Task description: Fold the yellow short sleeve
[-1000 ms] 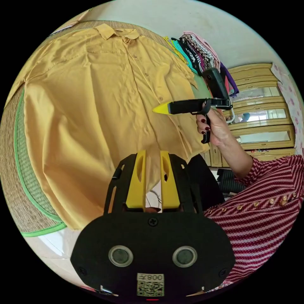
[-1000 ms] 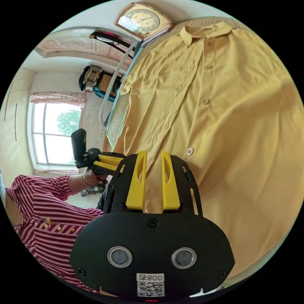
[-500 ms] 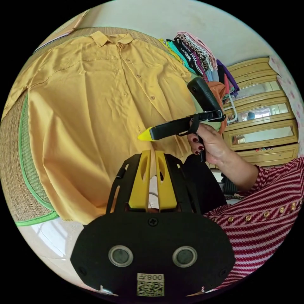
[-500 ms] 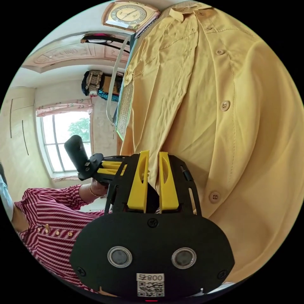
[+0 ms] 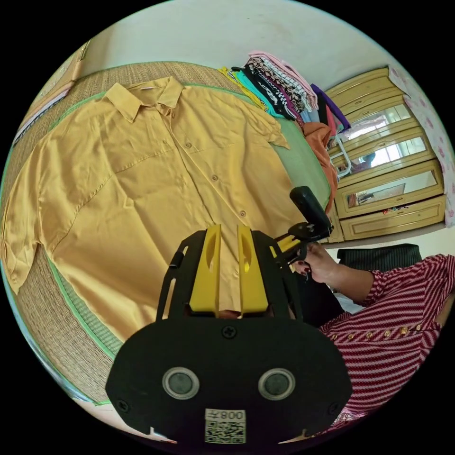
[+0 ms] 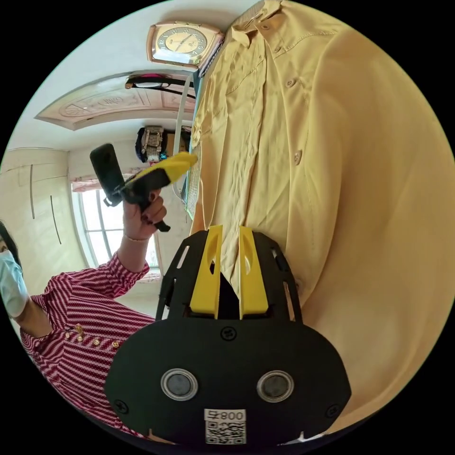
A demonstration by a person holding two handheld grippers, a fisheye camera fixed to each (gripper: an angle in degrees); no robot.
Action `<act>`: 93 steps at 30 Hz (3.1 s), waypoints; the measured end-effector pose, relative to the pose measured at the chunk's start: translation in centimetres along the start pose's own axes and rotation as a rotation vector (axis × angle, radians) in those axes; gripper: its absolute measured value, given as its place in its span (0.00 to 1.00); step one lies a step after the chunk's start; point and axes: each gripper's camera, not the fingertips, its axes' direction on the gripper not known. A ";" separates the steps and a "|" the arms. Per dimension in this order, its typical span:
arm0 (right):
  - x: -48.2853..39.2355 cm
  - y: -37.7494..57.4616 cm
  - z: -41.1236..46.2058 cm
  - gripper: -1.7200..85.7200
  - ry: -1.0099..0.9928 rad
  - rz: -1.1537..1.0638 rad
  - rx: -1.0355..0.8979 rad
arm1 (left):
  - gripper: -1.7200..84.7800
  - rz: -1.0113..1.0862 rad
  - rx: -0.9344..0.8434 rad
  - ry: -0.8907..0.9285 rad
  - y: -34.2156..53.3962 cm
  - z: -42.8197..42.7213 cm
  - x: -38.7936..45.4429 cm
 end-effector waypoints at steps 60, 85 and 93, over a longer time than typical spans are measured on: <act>-3.7 5.4 2.5 0.10 0.147 -0.098 -0.030 | 0.05 -0.031 -0.016 -0.338 -10.7 16.5 -3.3; -3.5 7.1 -4.1 0.02 -0.086 -0.090 -0.043 | 0.04 -0.170 0.100 -0.368 -25.5 14.1 -8.6; -4.4 7.3 -9.0 0.02 -0.126 -0.100 0.039 | 0.03 -0.130 0.081 -0.431 -29.7 13.3 -7.8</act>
